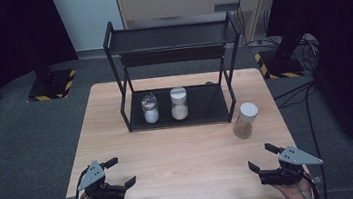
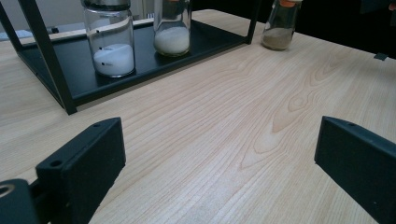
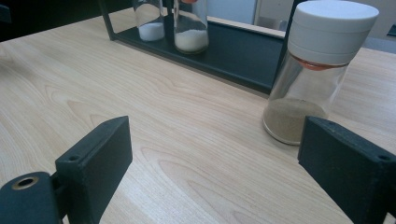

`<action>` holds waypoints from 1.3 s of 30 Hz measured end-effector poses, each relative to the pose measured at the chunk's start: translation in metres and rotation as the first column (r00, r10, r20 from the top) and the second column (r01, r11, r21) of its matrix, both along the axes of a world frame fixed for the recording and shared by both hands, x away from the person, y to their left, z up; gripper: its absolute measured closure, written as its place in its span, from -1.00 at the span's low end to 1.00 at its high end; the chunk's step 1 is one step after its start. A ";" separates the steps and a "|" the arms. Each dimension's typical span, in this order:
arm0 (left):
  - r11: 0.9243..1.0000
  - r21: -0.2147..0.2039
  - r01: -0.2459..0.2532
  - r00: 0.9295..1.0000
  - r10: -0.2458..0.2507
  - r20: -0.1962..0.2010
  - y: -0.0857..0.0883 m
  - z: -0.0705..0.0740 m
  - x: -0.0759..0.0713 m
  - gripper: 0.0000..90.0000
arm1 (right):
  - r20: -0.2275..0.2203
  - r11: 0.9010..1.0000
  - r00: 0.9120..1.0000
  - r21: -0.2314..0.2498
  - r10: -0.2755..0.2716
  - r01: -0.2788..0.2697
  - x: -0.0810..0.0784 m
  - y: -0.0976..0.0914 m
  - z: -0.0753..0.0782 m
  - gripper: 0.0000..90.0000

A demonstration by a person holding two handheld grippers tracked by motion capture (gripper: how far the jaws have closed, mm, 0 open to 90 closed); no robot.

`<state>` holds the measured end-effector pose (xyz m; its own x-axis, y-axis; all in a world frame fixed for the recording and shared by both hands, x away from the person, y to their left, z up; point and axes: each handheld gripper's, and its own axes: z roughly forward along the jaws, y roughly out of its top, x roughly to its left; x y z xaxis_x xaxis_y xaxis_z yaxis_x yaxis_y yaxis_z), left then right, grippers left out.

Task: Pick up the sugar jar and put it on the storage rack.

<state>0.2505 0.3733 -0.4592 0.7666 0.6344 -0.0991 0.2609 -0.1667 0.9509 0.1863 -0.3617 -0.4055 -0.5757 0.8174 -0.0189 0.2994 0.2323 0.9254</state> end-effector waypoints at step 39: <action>1.000 -0.007 0.009 1.000 -0.009 0.001 0.000 -0.001 0.001 -0.98 | -0.013 1.000 1.000 0.010 0.014 -0.014 0.003 -0.003 -0.003 -0.79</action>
